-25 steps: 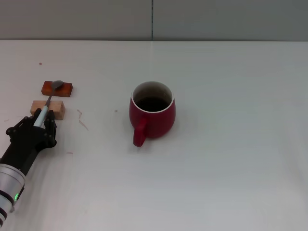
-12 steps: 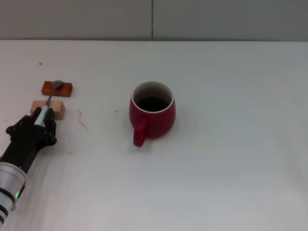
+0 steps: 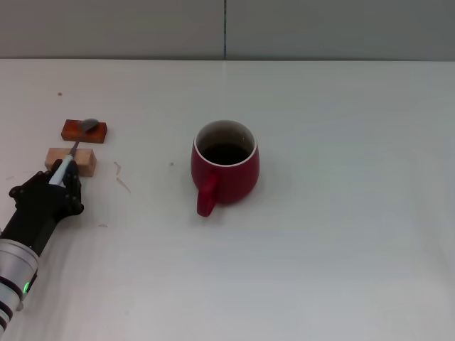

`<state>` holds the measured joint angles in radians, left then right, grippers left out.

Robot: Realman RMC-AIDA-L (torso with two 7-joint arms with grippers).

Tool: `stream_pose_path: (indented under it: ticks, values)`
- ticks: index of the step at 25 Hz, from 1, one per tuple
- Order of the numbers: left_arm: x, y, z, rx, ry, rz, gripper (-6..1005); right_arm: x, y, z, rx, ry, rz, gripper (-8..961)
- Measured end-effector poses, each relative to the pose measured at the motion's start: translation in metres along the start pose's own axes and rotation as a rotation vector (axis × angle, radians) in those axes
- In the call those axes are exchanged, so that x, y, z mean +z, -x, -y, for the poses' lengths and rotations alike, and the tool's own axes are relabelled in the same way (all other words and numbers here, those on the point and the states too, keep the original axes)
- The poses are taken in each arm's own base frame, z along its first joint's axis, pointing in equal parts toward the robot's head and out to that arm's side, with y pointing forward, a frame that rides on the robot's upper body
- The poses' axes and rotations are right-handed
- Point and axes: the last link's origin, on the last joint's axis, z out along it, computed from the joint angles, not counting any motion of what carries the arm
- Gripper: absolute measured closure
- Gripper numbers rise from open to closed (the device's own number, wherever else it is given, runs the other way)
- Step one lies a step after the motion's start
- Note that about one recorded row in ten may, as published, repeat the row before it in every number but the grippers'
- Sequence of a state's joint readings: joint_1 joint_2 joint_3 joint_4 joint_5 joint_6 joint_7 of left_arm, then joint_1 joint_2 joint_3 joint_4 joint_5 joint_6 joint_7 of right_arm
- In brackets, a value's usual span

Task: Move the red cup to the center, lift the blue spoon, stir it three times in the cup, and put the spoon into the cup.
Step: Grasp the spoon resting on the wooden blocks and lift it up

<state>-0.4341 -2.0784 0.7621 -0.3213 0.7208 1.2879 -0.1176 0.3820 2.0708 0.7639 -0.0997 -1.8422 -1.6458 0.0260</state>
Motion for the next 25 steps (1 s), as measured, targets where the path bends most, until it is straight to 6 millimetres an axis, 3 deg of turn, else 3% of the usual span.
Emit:
stream_pose_path:
  ticks: [25]
  values:
    - [-0.0013, -0.0024, 0.0044, -0.1, -0.006, -0.017, 829, 0.0004, -0.0009, -0.0007, 0.004, -0.001, -0.006, 274]
